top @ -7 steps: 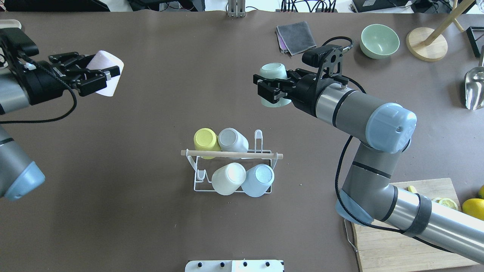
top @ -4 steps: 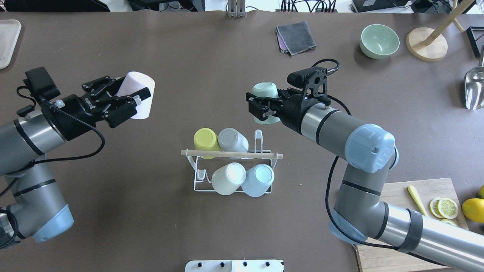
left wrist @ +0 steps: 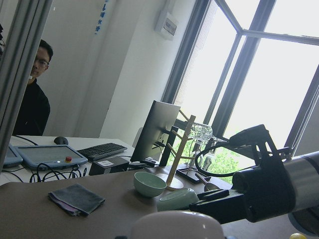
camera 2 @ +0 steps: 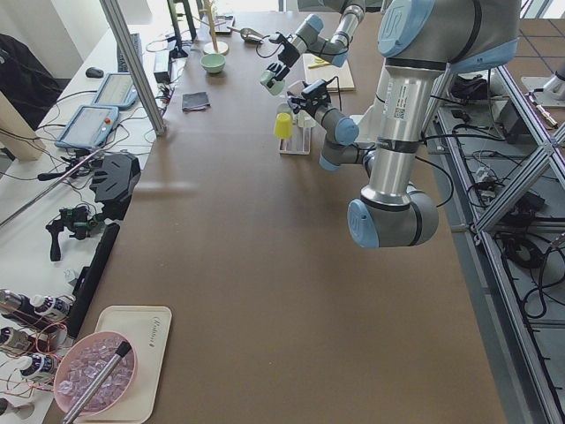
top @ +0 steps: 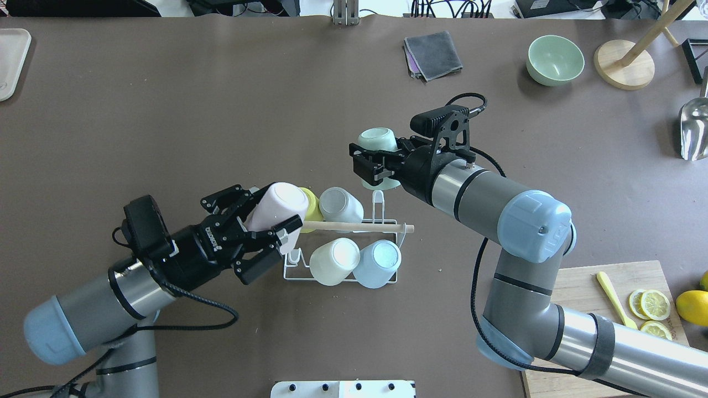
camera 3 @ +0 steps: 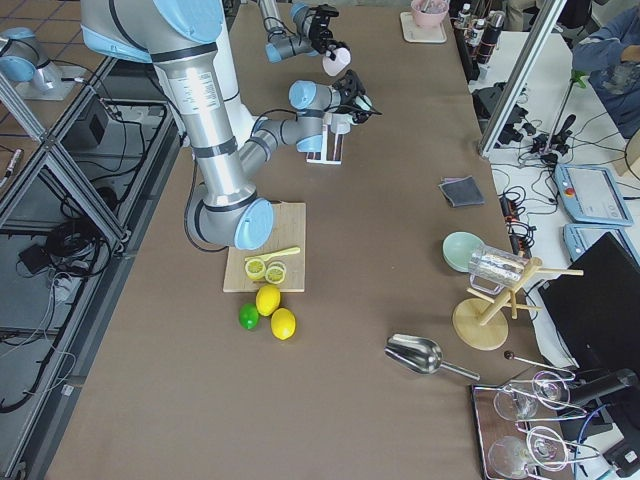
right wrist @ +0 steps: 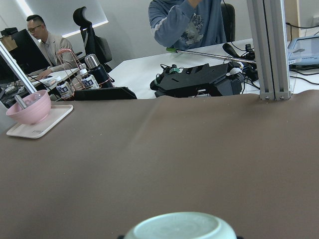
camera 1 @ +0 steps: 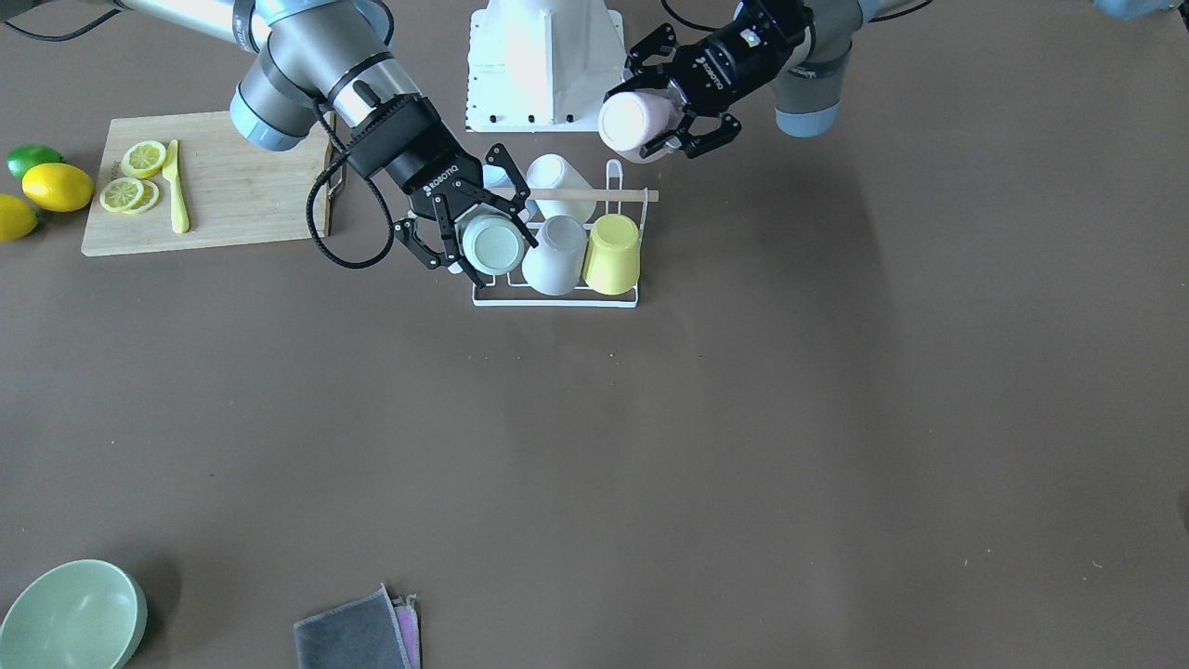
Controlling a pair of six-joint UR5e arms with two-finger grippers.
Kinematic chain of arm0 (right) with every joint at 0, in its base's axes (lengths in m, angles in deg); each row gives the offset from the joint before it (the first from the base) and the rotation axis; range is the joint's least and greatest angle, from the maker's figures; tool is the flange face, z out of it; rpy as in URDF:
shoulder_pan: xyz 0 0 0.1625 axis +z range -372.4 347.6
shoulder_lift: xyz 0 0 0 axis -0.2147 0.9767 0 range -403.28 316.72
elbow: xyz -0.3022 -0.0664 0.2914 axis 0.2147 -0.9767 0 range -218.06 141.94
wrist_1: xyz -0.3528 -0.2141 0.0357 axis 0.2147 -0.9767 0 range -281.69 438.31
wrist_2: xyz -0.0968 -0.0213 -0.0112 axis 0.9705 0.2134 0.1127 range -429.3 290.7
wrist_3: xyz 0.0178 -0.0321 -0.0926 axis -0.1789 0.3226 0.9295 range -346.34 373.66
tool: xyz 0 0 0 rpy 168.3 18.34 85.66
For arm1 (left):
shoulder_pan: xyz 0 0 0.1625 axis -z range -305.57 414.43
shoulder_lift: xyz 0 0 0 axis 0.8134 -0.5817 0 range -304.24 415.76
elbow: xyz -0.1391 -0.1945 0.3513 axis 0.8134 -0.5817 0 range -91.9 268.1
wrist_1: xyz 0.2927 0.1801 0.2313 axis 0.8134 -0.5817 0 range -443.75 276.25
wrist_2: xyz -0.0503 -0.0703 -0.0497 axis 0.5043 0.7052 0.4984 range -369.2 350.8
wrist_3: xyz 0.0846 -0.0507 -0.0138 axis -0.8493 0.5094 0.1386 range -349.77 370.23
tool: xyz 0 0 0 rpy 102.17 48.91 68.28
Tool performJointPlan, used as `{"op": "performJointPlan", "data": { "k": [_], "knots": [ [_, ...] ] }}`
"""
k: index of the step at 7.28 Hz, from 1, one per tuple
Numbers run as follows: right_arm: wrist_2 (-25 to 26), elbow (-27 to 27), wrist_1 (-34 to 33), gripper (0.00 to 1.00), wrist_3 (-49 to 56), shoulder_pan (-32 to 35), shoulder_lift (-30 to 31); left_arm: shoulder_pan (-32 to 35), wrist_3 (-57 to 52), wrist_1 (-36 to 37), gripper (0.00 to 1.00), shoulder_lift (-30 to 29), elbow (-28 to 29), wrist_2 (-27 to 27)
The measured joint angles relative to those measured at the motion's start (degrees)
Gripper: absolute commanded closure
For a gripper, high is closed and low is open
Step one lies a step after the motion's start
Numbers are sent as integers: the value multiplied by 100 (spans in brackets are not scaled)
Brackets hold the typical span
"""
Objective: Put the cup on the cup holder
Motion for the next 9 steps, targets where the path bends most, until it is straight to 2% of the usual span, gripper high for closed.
{"op": "performJointPlan", "data": {
  "k": [2,4,5,9],
  "knots": [
    [-234,100,26,100,191,-47,-6,-475,-486,-394,100,-94,45,-119],
    [-988,407,70,100,866,-59,23,-663,-951,-777,100,-76,76,-137],
    [-1178,458,73,100,1125,-60,63,-680,-1023,-843,100,-41,81,-145],
    [-1181,129,79,100,1932,271,48,-699,-1061,-827,100,-96,243,-286]
  ]
}}
